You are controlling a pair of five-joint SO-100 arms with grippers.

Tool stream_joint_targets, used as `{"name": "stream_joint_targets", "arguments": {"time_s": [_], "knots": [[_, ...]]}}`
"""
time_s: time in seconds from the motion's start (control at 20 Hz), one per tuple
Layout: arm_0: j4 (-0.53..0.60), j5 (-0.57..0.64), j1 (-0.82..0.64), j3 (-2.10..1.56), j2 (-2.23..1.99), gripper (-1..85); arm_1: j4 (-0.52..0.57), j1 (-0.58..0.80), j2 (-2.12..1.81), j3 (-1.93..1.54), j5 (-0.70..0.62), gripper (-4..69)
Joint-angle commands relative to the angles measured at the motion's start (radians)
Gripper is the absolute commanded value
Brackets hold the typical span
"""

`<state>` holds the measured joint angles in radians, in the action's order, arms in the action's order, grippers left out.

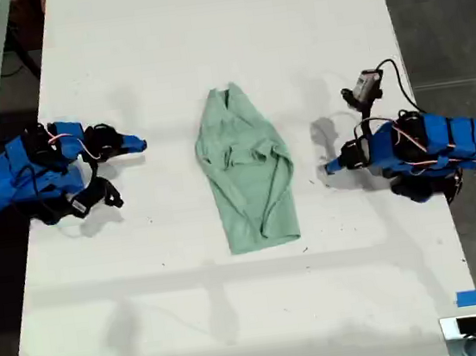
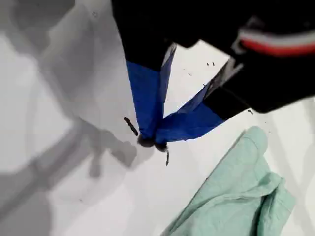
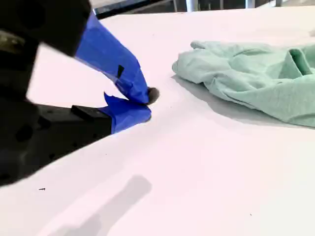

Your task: Fold t shirt

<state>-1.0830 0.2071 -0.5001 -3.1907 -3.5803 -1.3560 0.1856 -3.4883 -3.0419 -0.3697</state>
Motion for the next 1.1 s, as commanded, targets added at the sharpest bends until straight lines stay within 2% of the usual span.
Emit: {"name": "stream_joint_targets", "arguments": {"time_s": [0.0, 0.25, 0.4, 0.5, 0.55, 0.6, 0.75, 0.9, 1.05], "knots": [[0.018, 0.038, 0.009, -0.012, -0.006, -0.1, -0.003, -0.051, -0.014, -0.055, 0.077, 1.3], [0.020, 0.038, 0.037, -0.014, -0.006, -0.1, -0.003, -0.031, -0.014, -0.055, 0.092, -0.1], [0.008, -0.127, 0.101, -0.012, -0.006, -0.1, -0.044, 0.008, -0.012, -0.034, 0.057, -0.4], [-0.006, -0.247, 0.160, 0.015, -0.006, -0.2, -0.064, 0.002, -0.011, -0.008, 0.094, -0.5], [0.018, -0.284, 0.212, 0.040, 0.014, -0.3, -0.086, -0.009, -0.002, 0.028, 0.155, -0.5], [0.061, -0.322, 0.258, 0.089, 0.109, -0.3, -0.101, -0.017, 0.028, 0.072, 0.238, -0.5], [0.153, -0.364, 0.367, 0.514, 0.807, -0.3, -0.063, -0.066, 0.301, 0.311, 0.327, -0.8], [0.147, -0.319, 0.449, 1.072, 1.486, -0.3, 0.014, -0.201, 0.767, 0.634, 0.403, -0.8], [0.146, -0.290, 0.506, 1.417, 1.847, 0.0, 0.048, -0.327, 1.147, 0.913, 0.466, 3.6]]}}
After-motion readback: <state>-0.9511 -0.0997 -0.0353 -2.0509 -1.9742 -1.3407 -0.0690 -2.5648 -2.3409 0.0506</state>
